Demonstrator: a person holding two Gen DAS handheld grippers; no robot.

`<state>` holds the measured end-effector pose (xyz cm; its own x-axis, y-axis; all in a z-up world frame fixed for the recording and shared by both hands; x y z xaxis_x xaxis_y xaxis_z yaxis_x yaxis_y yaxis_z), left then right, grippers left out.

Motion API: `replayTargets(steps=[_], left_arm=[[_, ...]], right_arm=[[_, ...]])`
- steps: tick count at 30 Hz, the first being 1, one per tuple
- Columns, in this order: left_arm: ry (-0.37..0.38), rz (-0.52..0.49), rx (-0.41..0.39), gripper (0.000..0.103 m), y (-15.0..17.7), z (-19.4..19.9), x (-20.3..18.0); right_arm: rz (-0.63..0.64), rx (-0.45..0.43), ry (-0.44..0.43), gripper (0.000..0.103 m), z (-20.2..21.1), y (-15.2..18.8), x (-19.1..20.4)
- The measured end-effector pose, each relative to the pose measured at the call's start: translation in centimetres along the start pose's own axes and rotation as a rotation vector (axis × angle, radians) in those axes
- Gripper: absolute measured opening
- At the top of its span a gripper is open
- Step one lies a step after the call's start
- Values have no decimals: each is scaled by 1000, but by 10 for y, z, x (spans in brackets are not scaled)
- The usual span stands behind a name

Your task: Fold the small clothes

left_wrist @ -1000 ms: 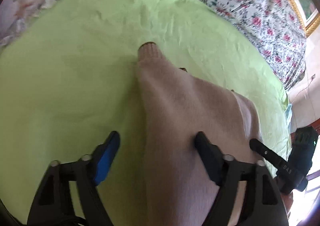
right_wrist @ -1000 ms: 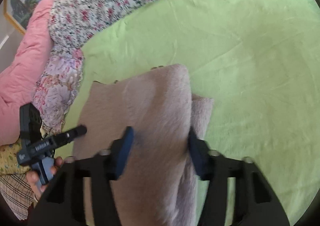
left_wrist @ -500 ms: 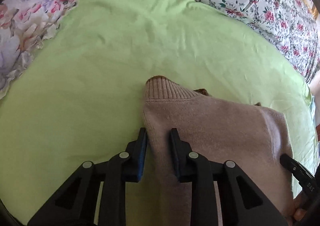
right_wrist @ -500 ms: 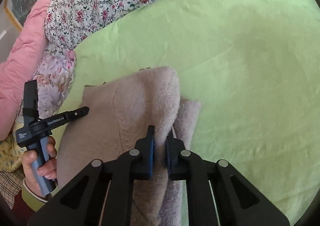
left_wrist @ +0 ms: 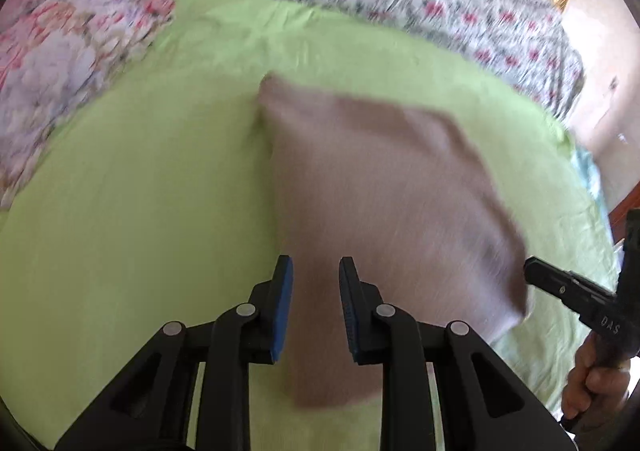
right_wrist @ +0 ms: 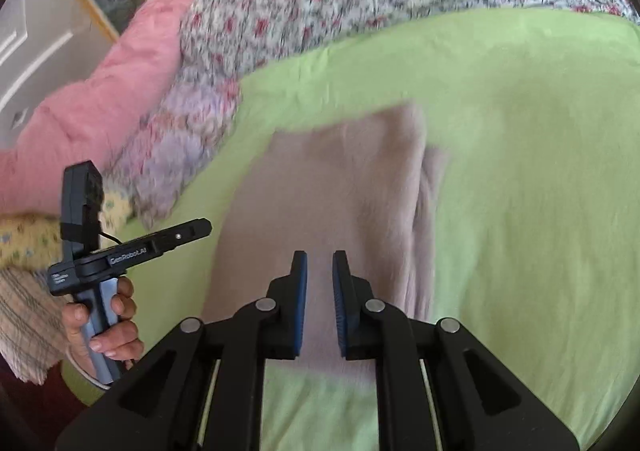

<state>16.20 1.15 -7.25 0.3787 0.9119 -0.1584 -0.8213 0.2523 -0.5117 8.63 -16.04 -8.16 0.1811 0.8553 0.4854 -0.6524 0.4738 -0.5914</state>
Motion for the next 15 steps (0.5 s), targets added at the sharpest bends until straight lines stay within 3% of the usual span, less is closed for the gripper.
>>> replayTargets(steps=[6,10,15], left_arm=[[-19,17,73,27,43,-16,11],[-45,-2,55,33,49,-18,13],[-48,-6,37,34,59,-7,17]], right_arm=[[-127,107,104,13,-26,45,-47],[-87,77,126,13,-26,58,-42],[-87,75,135,13,-12,64,-38]])
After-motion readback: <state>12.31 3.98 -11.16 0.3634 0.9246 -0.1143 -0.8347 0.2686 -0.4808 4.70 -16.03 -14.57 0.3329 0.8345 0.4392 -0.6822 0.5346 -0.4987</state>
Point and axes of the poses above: each gripper's, at about its wrist camera, not at the fingertips, and z roughly against the way its jaws point, x to its left, y to its underside, the point moved 10 cm from there along -z, roughly the way its jaws point
